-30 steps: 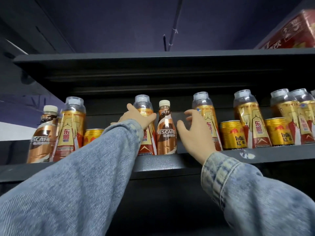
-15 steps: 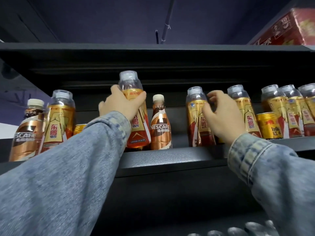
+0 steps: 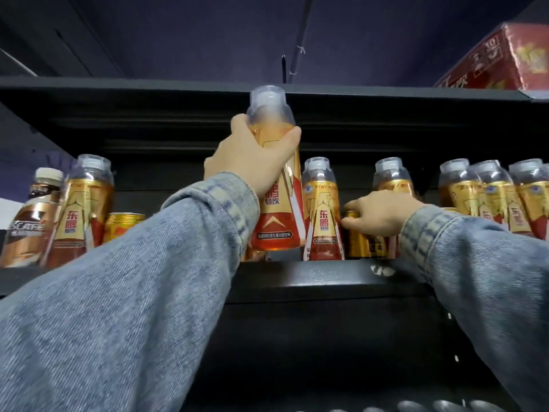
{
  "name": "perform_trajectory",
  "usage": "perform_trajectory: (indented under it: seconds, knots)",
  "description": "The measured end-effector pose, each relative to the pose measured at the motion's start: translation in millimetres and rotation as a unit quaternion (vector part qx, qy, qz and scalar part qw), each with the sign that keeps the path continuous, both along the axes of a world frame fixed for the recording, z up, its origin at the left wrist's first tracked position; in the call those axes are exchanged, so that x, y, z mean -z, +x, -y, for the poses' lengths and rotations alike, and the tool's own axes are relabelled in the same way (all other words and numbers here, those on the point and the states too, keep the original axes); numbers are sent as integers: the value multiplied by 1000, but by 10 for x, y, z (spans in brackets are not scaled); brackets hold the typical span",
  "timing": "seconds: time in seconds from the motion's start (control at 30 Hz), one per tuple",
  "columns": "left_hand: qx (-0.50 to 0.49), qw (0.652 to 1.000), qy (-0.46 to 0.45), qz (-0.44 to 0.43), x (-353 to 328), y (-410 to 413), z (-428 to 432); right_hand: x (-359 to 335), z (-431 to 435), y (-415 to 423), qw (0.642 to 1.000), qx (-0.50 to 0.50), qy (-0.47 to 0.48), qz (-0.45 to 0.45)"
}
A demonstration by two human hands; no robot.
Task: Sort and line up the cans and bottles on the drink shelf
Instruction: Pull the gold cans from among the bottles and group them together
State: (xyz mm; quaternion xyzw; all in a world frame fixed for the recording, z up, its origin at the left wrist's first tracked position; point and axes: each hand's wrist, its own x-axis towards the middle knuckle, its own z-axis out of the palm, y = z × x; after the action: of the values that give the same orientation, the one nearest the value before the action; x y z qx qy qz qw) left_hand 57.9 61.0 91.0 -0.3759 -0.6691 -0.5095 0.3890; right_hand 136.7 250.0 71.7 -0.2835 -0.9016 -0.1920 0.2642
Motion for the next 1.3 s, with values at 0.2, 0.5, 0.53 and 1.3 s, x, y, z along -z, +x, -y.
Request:
perform_trajectory:
  seconds: [0.2,0.5,0.53,1.3]
  knots:
    - [5,1000,0,21,69,287,-398,-44,-167,72,980,-160,-105,-43]
    - [-29,999,-5,15,59,603,-864,-68,-427,516,860,-337,-128,-361]
    - [-33,999,-4,9,65,634,-932,-101,-450,563,833,-346,-143,-408]
    - [-251,964,-85,-9,106,485,-1849,144,-821,815,754,-378,-155,-514]
